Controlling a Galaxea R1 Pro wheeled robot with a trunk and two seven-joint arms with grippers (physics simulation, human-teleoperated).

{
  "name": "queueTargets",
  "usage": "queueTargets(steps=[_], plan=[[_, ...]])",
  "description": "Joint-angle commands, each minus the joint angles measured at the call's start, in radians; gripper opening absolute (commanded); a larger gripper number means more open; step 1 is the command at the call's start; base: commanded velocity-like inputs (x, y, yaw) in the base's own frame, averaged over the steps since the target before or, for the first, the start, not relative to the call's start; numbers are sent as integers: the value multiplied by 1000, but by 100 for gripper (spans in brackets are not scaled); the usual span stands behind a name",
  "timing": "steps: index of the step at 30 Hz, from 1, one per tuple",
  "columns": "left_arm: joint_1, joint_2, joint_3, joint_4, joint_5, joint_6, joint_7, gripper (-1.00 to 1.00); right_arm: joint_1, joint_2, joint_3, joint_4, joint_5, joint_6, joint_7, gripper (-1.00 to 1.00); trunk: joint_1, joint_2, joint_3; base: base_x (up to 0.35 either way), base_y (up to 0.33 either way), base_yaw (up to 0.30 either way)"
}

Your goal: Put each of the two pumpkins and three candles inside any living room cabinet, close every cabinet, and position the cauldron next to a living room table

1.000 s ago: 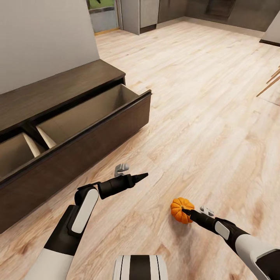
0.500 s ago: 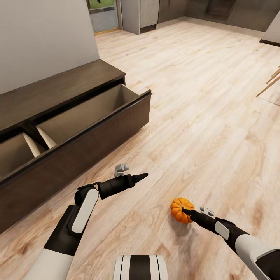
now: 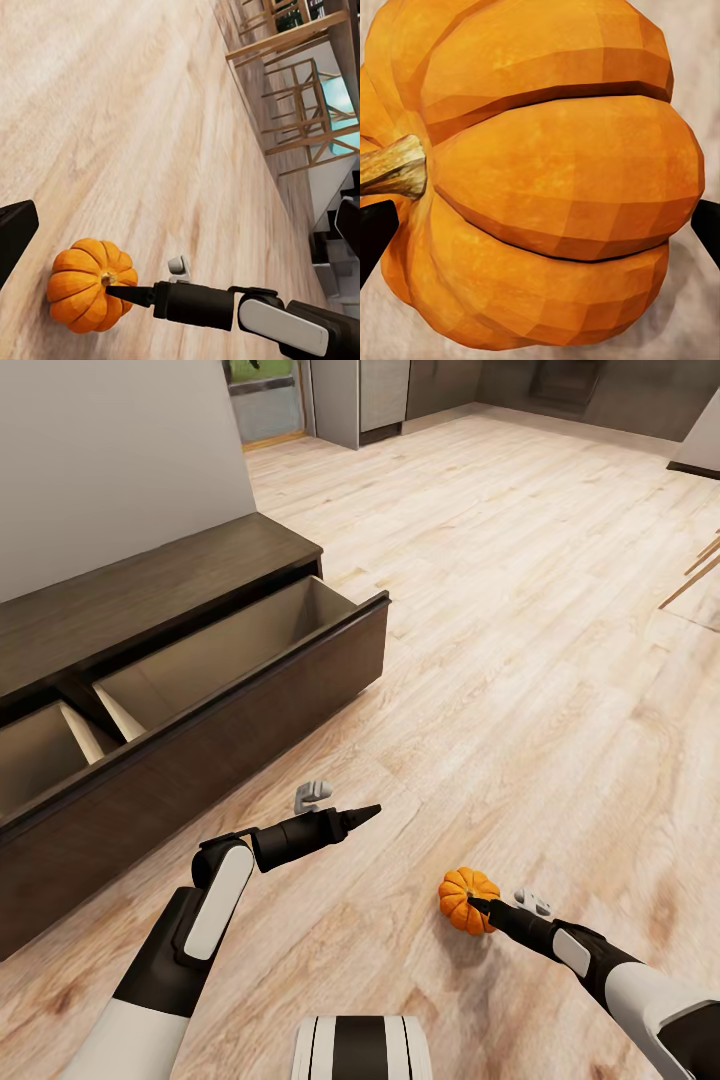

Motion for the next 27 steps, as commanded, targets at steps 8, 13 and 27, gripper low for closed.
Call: queueTargets(steps=[8, 13, 27], plan=[[0, 0, 1, 1, 2, 7, 1, 100, -1, -1, -2, 1, -5, 3, -69, -100, -4, 2, 30, 0, 0, 0], [0, 0, 0, 4, 1, 7, 3, 100, -1, -2, -2, -1, -5, 3, -69, -100, -6, 3, 50, 0, 0, 0], [0, 0, -7, 20, 0, 7, 7, 100, -1, -2, -2, -2, -5, 3, -68, -100, -12, 6, 119, 0, 0, 0]])
